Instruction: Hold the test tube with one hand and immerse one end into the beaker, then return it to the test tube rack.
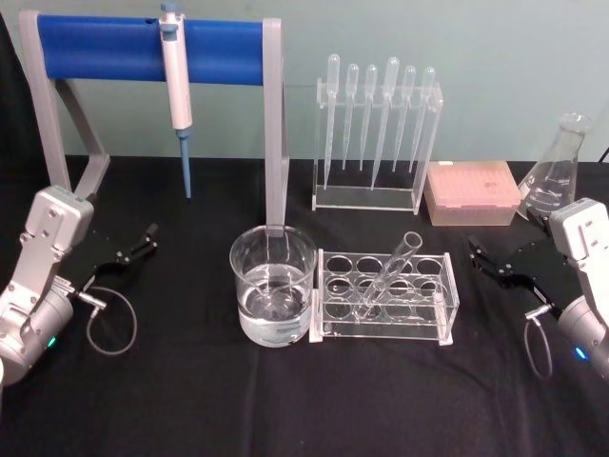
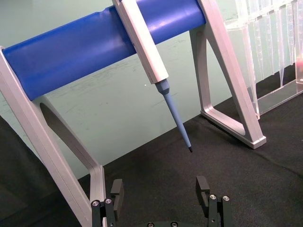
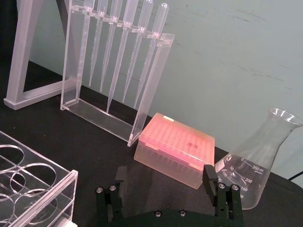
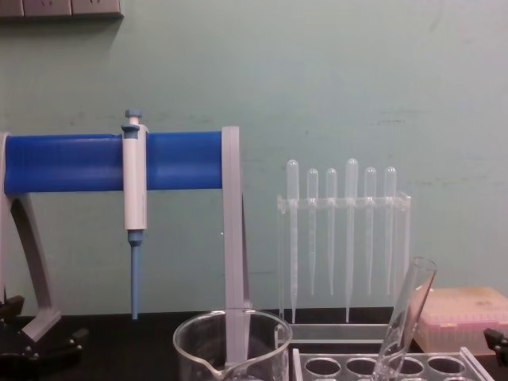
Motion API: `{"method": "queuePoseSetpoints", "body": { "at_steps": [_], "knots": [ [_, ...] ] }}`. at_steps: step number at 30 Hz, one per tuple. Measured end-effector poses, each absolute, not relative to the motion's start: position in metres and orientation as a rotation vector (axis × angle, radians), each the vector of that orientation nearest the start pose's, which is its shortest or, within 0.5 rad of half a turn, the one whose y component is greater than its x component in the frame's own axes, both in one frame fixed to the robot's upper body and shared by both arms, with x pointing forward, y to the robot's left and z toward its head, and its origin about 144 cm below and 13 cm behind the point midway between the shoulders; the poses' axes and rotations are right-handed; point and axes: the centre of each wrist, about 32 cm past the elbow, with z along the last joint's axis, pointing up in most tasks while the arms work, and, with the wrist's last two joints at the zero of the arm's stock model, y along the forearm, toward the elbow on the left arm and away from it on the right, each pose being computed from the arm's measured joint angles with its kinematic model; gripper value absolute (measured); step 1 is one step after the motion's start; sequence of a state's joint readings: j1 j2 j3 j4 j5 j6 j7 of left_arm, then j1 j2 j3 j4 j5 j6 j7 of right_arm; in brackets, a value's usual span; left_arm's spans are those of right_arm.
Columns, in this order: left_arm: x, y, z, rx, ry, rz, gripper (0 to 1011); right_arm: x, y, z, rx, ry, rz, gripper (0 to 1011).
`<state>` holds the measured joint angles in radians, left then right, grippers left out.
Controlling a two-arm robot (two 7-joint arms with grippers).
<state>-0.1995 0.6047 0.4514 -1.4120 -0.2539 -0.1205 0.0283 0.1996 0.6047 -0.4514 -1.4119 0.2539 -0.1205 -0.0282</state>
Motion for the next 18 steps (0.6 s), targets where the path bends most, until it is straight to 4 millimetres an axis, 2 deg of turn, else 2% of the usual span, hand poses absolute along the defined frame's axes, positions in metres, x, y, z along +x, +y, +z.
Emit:
{"method": "queuePoseSetpoints", "body": {
  "at_steps": [7, 11, 18],
  "knots": [
    [0.489, 0.31, 1.14, 0.305, -0.285, 1.248, 1000, 0.489, -0.31, 1.14, -0.303, -0.285, -1.249, 1003],
    [0.489, 0.31, 1.14, 0.305, -0.285, 1.248, 1000, 0.488, -0.314, 1.151, -0.256, -0.283, -1.242, 1003],
    [0.489, 0.31, 1.14, 0.305, -0.285, 1.248, 1000, 0.482, -0.322, 1.183, -0.169, -0.266, -1.218, 1003]
  ]
}}
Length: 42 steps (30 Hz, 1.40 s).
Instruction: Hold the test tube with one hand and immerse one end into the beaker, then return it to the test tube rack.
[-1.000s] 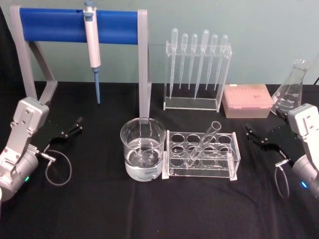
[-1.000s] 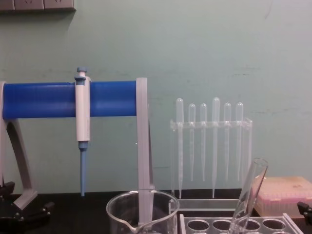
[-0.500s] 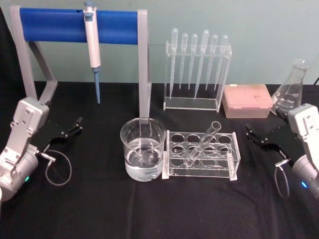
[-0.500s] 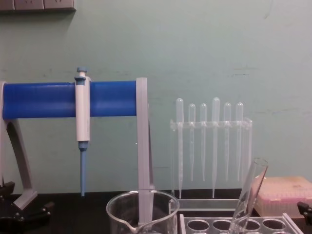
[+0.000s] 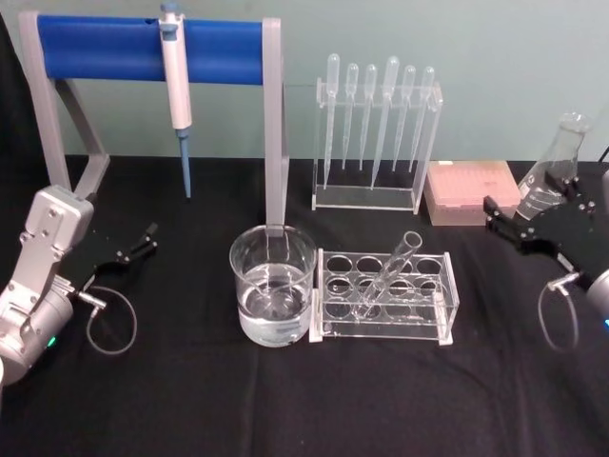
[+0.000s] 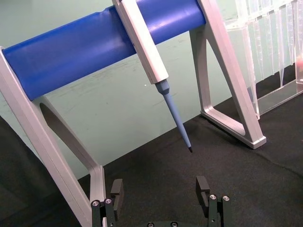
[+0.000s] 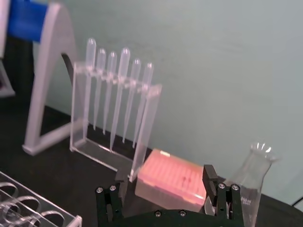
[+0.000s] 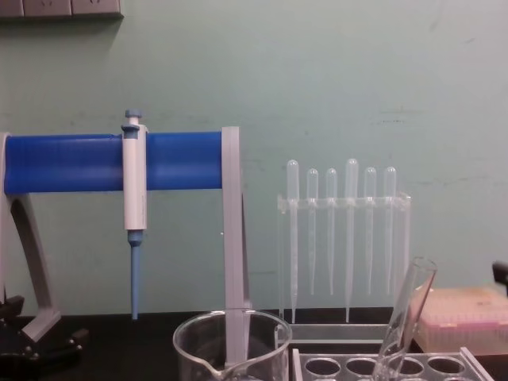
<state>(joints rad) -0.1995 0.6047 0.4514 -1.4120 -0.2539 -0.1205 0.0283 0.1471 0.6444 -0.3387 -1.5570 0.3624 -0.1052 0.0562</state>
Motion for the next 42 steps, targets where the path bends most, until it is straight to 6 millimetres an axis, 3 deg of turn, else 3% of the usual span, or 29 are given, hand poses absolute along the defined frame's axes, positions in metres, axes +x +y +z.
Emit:
{"method": "queuePoseSetpoints", "body": {
  "at_steps": [10, 22, 29, 42],
  "knots": [
    [0.489, 0.31, 1.14, 0.305, -0.285, 1.248, 1000, 0.462, -0.344, 1.211, -0.087, -0.181, -1.094, 1003],
    [0.489, 0.31, 1.14, 0.305, -0.285, 1.248, 1000, 0.439, -0.37, 1.202, -0.086, -0.102, -0.812, 1003],
    [0.489, 0.31, 1.14, 0.304, -0.285, 1.248, 1000, 0.438, -0.364, 1.197, -0.092, -0.104, -0.716, 1003],
    [0.489, 0.31, 1.14, 0.304, -0.285, 1.248, 1000, 0.45, -0.331, 1.197, -0.104, -0.038, -0.641, 1003]
  ]
}}
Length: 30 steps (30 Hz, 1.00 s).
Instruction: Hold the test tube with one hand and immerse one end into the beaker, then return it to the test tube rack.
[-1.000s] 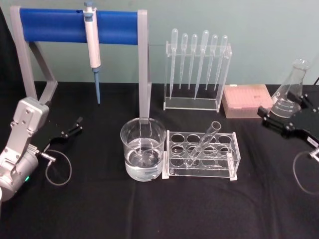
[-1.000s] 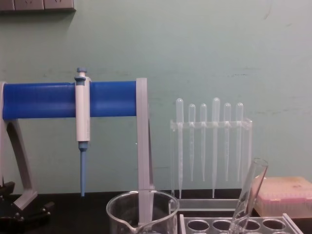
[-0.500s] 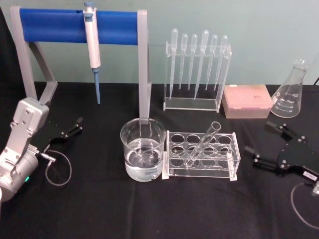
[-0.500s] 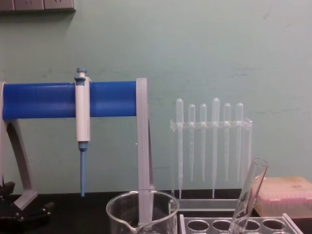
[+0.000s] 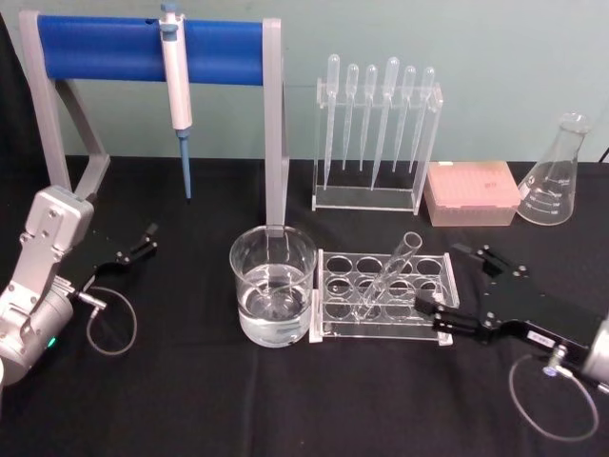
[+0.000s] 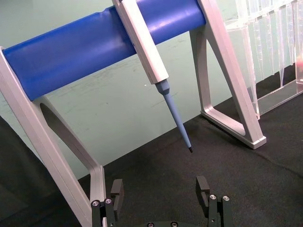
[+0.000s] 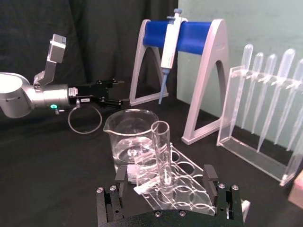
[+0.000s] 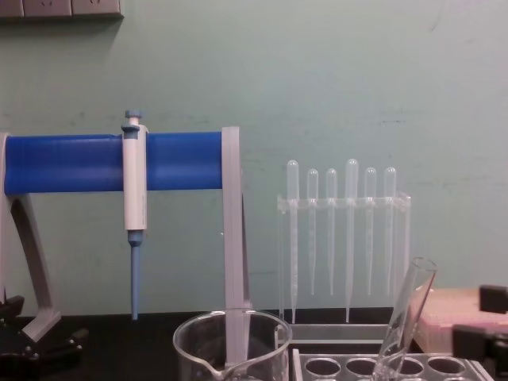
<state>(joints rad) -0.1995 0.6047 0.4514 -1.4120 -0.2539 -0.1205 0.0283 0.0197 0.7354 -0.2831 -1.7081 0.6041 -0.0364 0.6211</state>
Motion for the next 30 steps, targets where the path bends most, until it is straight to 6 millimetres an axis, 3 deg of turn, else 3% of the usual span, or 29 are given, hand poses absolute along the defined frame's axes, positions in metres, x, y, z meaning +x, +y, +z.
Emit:
{"method": "queuePoseSetpoints", "body": {
  "at_steps": [24, 30],
  "knots": [
    [0.489, 0.31, 1.14, 0.304, -0.285, 1.248, 1000, 0.471, -0.287, 1.196, -0.103, -0.012, -0.678, 1003],
    [0.489, 0.31, 1.14, 0.304, -0.285, 1.248, 1000, 0.471, -0.288, 1.196, -0.105, -0.011, -0.679, 1003]
  ]
}}
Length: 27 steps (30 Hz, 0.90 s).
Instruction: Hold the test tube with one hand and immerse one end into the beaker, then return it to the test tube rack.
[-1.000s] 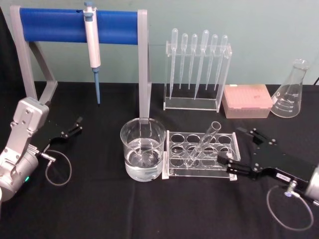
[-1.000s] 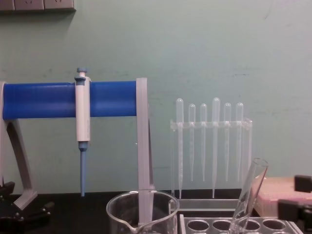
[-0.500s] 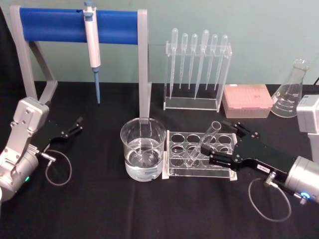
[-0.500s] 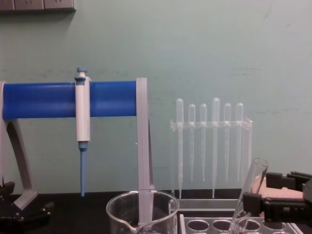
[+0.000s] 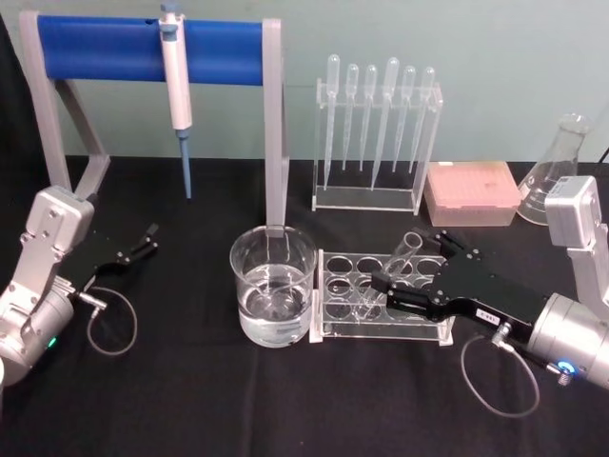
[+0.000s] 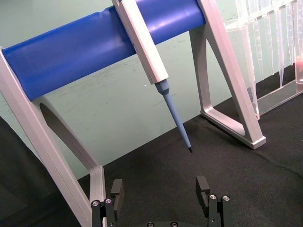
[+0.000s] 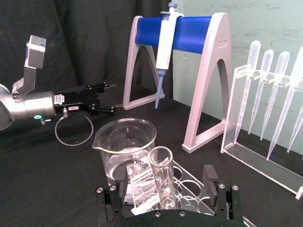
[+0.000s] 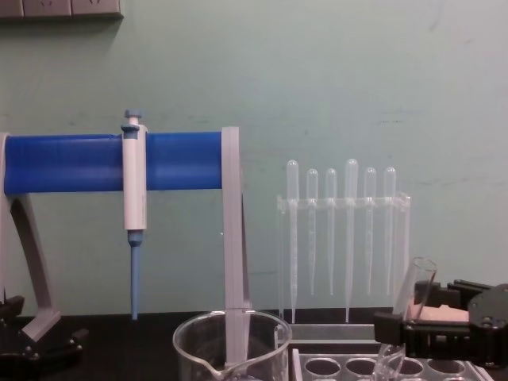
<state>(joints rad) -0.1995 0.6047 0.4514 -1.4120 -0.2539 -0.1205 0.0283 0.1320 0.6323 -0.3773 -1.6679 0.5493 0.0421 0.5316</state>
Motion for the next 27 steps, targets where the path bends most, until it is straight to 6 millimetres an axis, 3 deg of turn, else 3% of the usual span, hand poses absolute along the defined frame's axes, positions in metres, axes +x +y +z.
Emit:
{"method": "queuePoseSetpoints", "body": {
  "at_steps": [8, 27],
  "knots": [
    [0.4886, 0.3097, 1.1398, 0.304, -0.285, 1.248, 1000, 0.4705, -0.2895, 1.1962, -0.104, -0.012, -0.679, 927],
    [0.4886, 0.3097, 1.1398, 0.305, -0.285, 1.248, 1000, 0.47, -0.2904, 1.1966, -0.102, -0.013, -0.679, 315]
  ]
}}
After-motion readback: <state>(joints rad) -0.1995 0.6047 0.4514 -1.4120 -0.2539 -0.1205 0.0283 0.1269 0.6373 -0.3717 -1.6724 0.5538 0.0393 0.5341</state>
